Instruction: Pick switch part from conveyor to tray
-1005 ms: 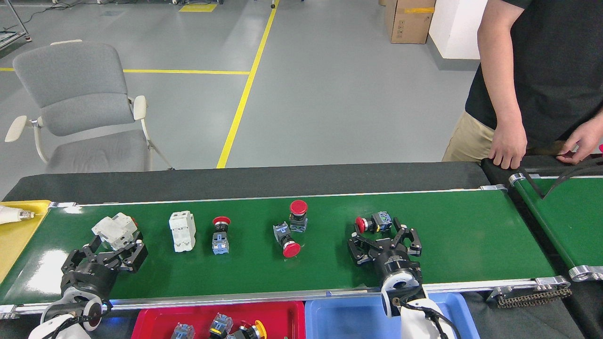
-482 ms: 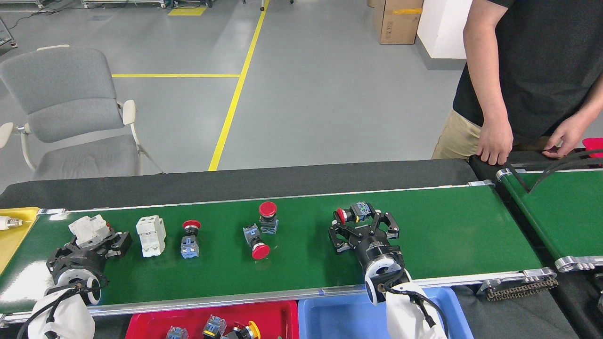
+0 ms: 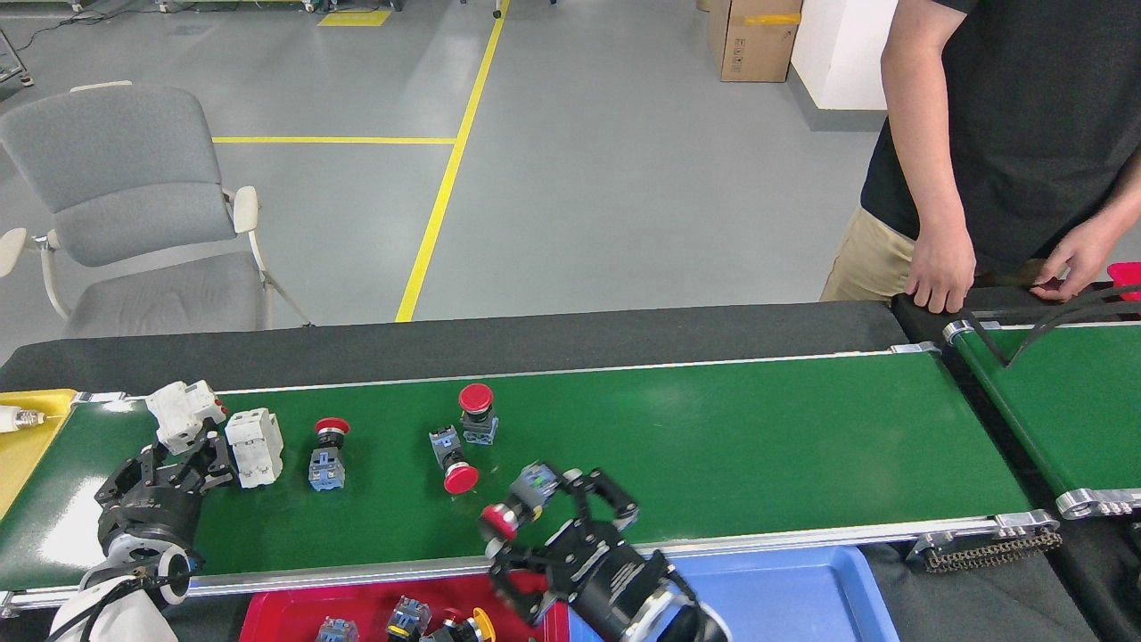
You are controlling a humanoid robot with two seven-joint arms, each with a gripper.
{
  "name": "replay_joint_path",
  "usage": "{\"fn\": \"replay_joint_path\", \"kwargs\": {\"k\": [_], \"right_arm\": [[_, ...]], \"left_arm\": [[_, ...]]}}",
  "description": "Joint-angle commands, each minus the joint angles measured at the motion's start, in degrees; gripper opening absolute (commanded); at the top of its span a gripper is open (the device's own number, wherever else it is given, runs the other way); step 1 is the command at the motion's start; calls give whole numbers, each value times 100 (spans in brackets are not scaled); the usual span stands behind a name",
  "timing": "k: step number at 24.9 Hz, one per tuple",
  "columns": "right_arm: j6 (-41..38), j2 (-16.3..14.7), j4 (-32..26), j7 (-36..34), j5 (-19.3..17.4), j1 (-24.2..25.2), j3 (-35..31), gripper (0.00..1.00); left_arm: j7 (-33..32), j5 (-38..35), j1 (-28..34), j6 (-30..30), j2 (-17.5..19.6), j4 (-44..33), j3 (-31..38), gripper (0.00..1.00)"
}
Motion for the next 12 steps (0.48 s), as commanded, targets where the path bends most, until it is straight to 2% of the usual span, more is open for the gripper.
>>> {"fn": "replay_joint_path", "kwargs": {"k": [1,4,6,8,12], "right_arm": [[-21,-7,-125,-4,-7,-21,31,98],[-21,-16,-160,-4,-15,5,-13,98],[-12,-122,-432,-4,-51,14,-215,98],[120,-297,-941,-4,-86,338,-909,98],[884,-280,-1469,-66,-174,1209,-2571,98]], "left_arm": [[63,37,102,-402,-128,-490,-75,7],[36,37,524,-938,-322,-1228,-102,8],[10,98,867,-1220,-471,-1765,-102,8],[1,133,1297,-1536,-603,-2415,-111,8],[-34,116,1965,-2178,-1025,-3426,-462,10]]}}
